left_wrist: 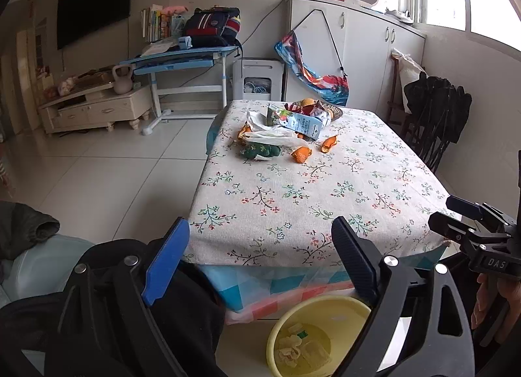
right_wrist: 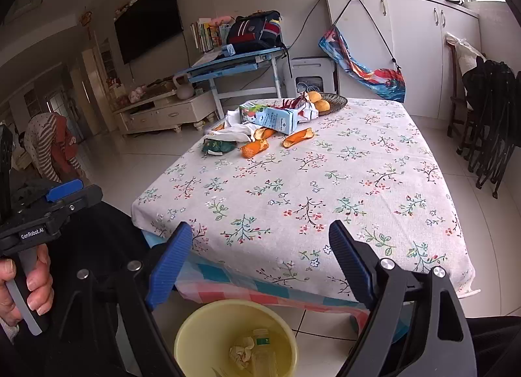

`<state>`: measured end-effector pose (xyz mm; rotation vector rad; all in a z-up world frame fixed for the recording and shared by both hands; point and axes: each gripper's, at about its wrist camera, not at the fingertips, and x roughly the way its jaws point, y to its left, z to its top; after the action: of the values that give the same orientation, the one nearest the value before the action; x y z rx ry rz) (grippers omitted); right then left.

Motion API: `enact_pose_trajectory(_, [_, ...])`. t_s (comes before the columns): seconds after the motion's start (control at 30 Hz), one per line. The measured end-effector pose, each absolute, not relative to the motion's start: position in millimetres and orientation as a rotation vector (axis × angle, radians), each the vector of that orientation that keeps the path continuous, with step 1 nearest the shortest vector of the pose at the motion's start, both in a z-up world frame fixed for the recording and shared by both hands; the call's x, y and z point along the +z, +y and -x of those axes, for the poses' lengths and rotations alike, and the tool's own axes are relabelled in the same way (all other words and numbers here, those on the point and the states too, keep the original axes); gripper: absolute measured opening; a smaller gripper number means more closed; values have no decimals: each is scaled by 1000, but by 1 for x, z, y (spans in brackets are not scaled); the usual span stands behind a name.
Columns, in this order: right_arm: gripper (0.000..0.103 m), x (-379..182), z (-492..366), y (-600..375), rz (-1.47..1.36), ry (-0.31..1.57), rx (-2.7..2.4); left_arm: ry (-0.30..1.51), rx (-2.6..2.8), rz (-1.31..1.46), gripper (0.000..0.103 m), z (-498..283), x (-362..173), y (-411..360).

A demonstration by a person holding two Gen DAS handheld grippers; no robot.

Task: Collect trash
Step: 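Move both tools back over the table toward the remaining trash, then grasp the white tissue with the left tool while the right tool grasps an orange peel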

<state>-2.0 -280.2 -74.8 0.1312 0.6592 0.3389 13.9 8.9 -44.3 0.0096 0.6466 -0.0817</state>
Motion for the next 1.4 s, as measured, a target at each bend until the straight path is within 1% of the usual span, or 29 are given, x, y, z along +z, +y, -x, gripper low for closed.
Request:
enact_pose_trajectory(0.33, [83,-75,1,-279,-134,661,342,644,-78,-2,87,-16,-44,10])
enact_pose_trajectory(0.53, [83,-81,-5,-285,-235,691,348,659,-84,64,87,-36,-39,21])
enact_pose_trajectory(0.73, [83,-86,-15,-283,-297,724,365,711,-89,158,87,-82,-43,36])
enact_pose_trajectory(0.87, [83,-90,-24,-280,-307,753,377,735,-91,169,87,-123,-48,37])
enact_pose_trajectory(1.07, [83,-98,-39,-275,-317,801,389,807,-93,152,87,-193,-66,32])
enact_pose_trajectory(1.2, [83,-100,-50,-272,-309,819,404,889,-111,182,87,-237,-83,32])
enact_pose_trajectory(1.4, [83,-106,-69,-269,-328,848,411,953,-119,174,87,-283,-100,25])
